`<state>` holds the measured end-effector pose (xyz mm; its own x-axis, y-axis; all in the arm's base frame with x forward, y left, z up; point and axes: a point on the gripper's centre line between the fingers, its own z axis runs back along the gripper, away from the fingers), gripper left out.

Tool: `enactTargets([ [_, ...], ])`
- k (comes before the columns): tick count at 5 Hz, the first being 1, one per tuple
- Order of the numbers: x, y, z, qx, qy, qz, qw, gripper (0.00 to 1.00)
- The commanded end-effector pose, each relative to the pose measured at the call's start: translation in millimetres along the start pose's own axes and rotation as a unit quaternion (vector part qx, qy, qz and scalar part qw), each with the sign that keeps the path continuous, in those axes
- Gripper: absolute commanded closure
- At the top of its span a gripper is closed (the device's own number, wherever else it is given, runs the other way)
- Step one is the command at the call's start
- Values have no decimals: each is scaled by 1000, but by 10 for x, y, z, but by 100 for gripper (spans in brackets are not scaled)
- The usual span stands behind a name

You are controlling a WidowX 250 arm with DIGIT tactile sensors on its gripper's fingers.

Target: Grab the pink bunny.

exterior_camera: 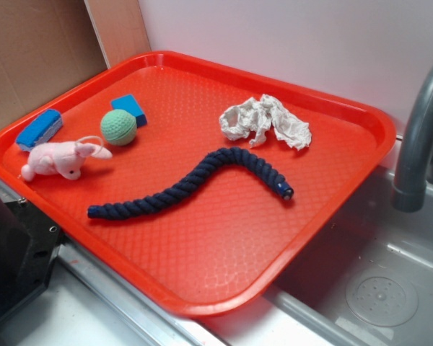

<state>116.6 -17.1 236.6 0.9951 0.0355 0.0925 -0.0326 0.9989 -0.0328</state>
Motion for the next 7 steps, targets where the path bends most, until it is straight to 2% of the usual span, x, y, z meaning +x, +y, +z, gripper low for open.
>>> enactTargets([
  [1, 0, 0, 0, 0, 0, 0, 1000, 0],
  [2, 306, 331, -520, -3, 37, -124, 992, 0],
  [3, 435, 445, -843, -35, -33, -248, 968, 0],
  [4, 472, 505, -986, -10, -47, -346, 937, 0],
  [5, 343, 628, -1060, -23, -80, -389, 918, 0],
  [6, 290, 671, -1339, -9, -38, -390, 920, 0],
  [7, 218, 678, -1706, 4, 13, -411, 911, 0],
])
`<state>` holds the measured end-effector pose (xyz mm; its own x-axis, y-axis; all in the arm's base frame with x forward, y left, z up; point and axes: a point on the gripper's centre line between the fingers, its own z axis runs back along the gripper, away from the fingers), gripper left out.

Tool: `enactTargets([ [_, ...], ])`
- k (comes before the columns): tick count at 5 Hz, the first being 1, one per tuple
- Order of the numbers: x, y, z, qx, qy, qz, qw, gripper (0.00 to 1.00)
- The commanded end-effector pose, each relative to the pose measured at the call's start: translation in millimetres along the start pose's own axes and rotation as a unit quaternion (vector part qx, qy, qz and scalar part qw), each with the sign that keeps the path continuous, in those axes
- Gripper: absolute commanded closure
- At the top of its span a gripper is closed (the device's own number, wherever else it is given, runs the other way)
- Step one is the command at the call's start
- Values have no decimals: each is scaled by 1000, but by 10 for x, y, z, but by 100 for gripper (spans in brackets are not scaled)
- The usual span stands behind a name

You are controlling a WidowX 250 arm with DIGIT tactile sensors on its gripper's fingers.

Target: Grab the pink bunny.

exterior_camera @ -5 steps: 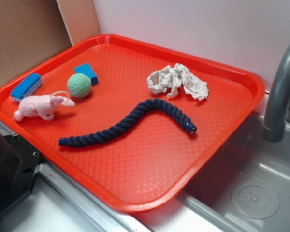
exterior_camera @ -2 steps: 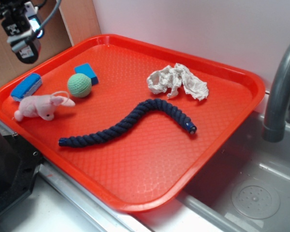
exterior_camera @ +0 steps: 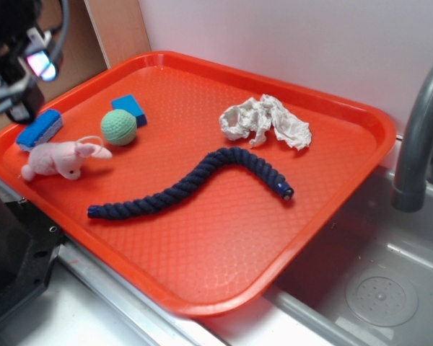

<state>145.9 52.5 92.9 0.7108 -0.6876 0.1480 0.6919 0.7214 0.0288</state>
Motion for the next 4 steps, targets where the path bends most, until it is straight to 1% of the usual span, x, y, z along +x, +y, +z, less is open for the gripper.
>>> enactTargets([
  [1, 87, -41, -606, -19, 75, -50, 996, 0],
  [2, 26, -101, -755, -31, 103, -48, 993, 12],
  [3, -17, -121, -689, -29, 91, -42, 994, 100],
  [4, -64, -115, -587, -28, 84, -30, 996, 100],
])
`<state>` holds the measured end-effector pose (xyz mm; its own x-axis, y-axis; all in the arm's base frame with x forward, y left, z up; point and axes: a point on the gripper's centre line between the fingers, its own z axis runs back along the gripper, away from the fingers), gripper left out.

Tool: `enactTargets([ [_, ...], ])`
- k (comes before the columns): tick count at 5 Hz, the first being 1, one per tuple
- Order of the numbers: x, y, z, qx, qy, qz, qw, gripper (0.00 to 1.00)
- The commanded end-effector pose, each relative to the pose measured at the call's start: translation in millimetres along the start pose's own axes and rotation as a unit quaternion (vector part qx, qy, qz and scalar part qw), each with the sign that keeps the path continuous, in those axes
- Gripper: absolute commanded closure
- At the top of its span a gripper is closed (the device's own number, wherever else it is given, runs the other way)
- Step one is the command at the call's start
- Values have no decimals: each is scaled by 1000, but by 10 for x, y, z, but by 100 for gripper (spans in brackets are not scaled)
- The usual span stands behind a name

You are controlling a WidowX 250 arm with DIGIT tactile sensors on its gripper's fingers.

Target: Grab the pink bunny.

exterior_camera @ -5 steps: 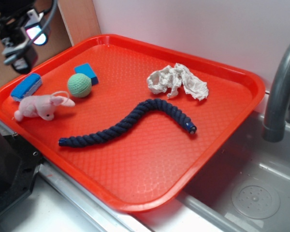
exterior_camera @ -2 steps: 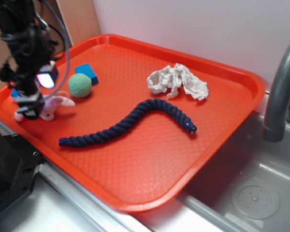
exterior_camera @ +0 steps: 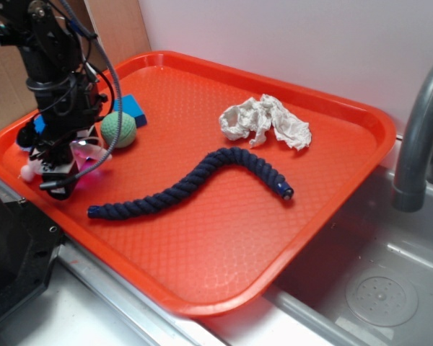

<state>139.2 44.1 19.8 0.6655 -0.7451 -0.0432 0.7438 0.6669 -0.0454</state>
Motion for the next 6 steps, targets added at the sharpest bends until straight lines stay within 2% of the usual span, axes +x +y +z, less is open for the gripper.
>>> enactTargets([
  [1, 69, -23, 620, 14, -28, 61, 998, 100],
  [2, 151, -53, 1020, 42, -19, 121, 992, 100],
  [3, 296, -125, 1399, 51, -31, 181, 982, 100],
  [4, 443, -155, 1678, 52, -83, 301, 949, 100],
  [5, 635, -92, 1734, 27, -117, 362, 925, 100],
  [6, 724, -70, 1779, 13, -121, 476, 871, 100],
])
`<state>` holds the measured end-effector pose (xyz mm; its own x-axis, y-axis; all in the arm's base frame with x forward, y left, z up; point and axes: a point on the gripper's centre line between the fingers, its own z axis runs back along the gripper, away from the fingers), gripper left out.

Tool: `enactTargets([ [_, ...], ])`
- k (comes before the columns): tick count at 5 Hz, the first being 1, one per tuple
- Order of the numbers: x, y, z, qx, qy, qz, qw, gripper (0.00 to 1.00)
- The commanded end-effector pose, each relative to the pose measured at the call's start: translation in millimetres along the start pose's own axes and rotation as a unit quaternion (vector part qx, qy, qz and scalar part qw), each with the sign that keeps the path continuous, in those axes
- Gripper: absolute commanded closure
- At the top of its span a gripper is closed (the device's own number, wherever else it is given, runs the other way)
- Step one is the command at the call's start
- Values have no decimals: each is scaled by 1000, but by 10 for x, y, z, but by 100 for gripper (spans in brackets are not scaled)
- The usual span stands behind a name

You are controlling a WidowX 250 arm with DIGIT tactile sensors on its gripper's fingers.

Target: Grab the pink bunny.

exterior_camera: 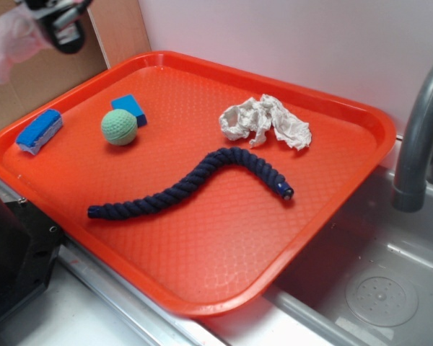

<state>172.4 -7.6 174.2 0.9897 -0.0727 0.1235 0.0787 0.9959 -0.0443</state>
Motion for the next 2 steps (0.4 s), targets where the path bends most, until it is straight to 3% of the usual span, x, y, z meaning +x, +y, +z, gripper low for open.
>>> enactTargets([
  [1, 283, -28, 118, 9, -10, 174, 985, 100],
  [2, 227, -59, 119, 20, -19, 157, 987, 100],
])
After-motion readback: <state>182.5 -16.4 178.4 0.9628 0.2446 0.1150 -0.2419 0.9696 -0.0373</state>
